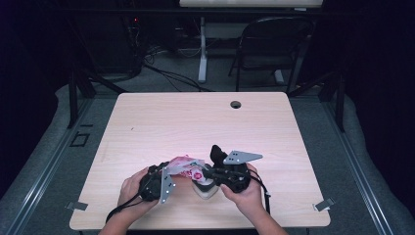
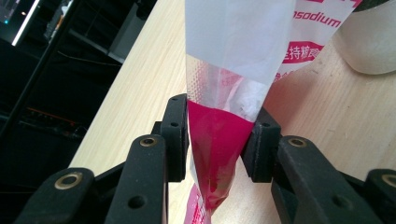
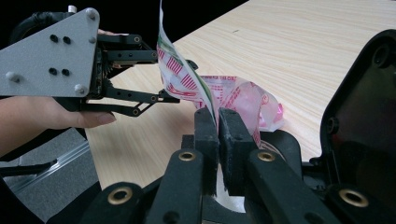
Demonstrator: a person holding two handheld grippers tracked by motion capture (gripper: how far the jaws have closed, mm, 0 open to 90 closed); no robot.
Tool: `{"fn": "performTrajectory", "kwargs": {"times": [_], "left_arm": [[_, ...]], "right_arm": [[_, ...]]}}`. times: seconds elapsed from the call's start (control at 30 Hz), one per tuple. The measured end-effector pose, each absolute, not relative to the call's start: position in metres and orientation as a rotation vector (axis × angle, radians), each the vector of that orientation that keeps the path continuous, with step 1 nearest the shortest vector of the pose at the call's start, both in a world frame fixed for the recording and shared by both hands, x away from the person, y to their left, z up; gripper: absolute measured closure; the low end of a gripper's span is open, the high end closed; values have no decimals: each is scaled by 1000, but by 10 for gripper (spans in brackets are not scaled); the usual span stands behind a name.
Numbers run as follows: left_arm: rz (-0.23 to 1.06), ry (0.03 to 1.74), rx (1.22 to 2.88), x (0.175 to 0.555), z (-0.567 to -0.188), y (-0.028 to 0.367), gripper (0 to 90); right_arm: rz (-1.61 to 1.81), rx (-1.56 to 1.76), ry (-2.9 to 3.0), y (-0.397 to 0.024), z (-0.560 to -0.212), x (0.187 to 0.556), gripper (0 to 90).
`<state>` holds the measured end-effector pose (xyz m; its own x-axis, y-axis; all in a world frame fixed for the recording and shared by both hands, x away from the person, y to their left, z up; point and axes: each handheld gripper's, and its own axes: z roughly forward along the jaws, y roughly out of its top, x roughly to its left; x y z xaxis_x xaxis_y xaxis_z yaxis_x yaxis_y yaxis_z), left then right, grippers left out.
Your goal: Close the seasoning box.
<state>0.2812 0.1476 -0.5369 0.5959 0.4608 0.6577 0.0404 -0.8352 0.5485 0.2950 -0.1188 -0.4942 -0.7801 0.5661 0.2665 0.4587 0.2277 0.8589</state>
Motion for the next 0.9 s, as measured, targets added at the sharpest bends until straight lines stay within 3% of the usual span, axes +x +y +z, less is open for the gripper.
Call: {"fn": "performTrajectory", "kwargs": {"times": [0.4,0.9], "left_arm": [[1097,441,2347,285,-539,151,707],[858,580,2302,298,-539,168,802]], "right_arm": [[1640,997,2372,-120,-493,295,814],[1698,1027,2351,-126,-489,294,682]]}}
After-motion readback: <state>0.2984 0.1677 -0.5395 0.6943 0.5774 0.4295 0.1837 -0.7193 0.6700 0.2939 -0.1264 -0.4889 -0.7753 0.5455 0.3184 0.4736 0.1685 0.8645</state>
